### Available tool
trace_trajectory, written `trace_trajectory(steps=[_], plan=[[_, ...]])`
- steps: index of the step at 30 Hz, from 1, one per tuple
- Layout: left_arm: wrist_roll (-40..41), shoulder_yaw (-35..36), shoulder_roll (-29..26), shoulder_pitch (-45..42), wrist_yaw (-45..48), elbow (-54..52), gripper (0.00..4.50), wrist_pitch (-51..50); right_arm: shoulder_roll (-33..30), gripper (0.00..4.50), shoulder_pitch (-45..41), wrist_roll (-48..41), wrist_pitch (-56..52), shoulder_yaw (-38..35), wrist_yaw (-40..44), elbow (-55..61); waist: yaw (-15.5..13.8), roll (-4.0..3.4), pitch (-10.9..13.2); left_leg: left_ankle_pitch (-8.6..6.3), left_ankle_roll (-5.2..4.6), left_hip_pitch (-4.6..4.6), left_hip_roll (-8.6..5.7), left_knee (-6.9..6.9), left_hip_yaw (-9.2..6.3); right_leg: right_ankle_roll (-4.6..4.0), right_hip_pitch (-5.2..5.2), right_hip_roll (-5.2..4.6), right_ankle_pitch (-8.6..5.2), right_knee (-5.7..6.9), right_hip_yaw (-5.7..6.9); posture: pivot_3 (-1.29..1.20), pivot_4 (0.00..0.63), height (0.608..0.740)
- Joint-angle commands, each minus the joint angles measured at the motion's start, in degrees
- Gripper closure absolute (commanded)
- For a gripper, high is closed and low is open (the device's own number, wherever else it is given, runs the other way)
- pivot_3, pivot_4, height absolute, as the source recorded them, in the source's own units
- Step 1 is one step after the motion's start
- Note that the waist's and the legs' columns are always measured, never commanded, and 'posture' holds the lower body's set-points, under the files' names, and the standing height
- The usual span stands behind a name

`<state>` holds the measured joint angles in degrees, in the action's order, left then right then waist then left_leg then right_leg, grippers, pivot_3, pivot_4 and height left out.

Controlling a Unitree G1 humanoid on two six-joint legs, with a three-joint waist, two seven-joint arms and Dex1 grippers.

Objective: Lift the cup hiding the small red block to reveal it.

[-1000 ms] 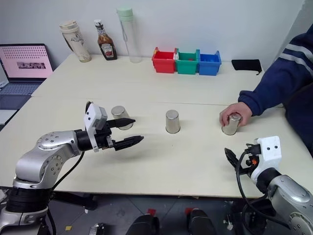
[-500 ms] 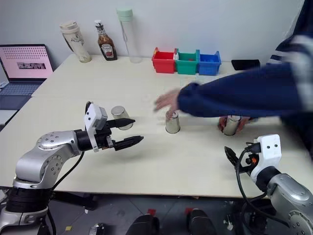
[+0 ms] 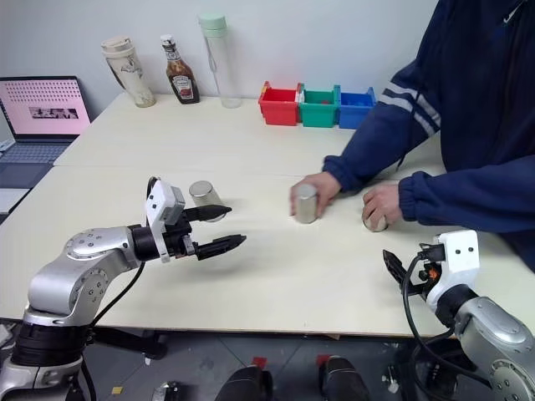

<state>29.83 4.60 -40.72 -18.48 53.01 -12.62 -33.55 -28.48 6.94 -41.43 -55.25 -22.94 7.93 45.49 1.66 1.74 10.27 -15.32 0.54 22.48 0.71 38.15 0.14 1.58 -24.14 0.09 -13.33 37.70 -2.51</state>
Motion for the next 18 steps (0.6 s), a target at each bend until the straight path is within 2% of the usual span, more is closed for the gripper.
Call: trace_trajectory(steps=[1,13,17,18], plan=[[-0.05,1.54,-1.05,0.14,0.02,-1.83,0.0,1.18,0.35,0.06,-3.13,1.42,2.64,1.04,-0.31,-1.39,0.03,0.0,0.0,0.0,0.0,-0.03,0.0,0.01,0.03,0.0,0.0,0.0,0.0,0.01,0.0,0.0,0.15,0.74],[0.3,2.18,-2.64,-1.11,-0.7,-1.86,0.0,0.01,1.18,0.06,-3.38,2.35,3.64,2.26,-0.23,-2.5,0.0,0.0,0.0,0.0,0.0,-0.02,-0.01,-0.01,0.01,-0.02,0.0,0.05,-0.01,0.04,-0.01,0.0,0.15,0.74],[-0.74,2.75,-2.02,1.16,-3.72,-4.13,0.0,0.38,2.5,0.06,-5.62,3.47,4.79,6.19,-0.14,-2.77,0.04,0.0,0.0,0.0,0.0,-0.04,0.02,0.0,0.0,-0.03,0.0,0.05,-0.02,0.05,-0.01,0.0,0.15,0.74],[-1.22,2.9,-1.03,2.0,-5.26,-4.43,0.0,0.79,4.66,0.06,-9.61,0.44,-0.16,4.87,-3.57,-5.36,0.09,0.0,0.0,0.01,0.0,-0.04,0.03,0.0,-0.01,-0.03,0.0,0.05,-0.02,0.06,-0.01,0.0,0.15,0.74]])
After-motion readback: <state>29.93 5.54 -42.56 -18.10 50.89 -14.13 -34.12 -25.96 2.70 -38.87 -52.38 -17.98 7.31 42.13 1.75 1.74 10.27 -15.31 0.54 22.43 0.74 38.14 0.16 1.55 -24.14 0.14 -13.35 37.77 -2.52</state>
